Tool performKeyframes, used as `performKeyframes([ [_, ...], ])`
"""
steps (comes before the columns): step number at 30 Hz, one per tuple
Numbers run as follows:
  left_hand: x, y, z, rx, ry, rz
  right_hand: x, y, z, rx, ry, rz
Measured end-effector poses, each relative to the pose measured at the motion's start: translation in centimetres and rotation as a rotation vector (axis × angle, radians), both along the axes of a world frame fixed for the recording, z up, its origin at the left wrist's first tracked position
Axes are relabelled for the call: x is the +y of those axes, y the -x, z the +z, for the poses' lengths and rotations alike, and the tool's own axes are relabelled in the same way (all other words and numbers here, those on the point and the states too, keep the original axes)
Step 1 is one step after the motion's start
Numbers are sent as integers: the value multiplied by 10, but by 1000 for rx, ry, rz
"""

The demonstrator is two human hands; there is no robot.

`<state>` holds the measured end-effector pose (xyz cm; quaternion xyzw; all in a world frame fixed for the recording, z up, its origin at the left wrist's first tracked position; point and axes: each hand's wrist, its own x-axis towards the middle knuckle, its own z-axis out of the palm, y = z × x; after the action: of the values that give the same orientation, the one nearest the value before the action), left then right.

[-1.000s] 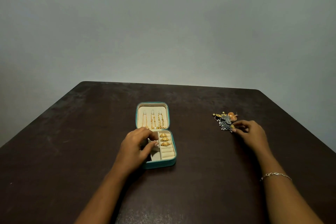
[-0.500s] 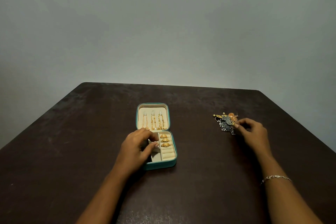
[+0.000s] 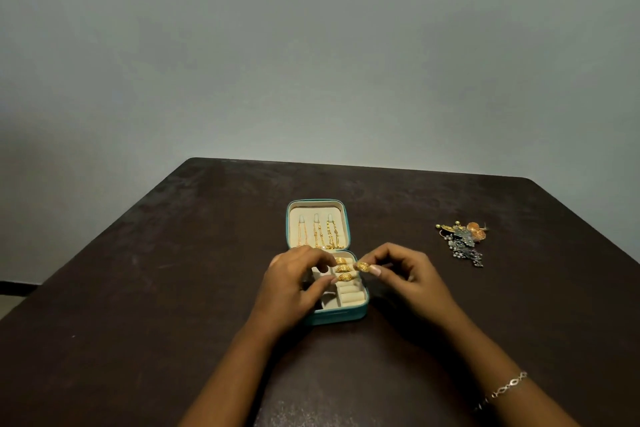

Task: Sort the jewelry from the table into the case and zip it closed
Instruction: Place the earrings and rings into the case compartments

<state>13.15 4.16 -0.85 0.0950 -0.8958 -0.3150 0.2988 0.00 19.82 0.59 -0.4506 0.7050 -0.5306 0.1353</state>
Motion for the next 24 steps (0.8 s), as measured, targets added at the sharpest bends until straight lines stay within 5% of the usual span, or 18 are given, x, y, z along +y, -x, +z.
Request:
performKeyframes([
  [15,4,3,-4,-14,103,18,-9,-14,-10,200,-29,49],
  [24,5,4,-3,-51,131,26,-14,-15,-9,496,-14,-9],
])
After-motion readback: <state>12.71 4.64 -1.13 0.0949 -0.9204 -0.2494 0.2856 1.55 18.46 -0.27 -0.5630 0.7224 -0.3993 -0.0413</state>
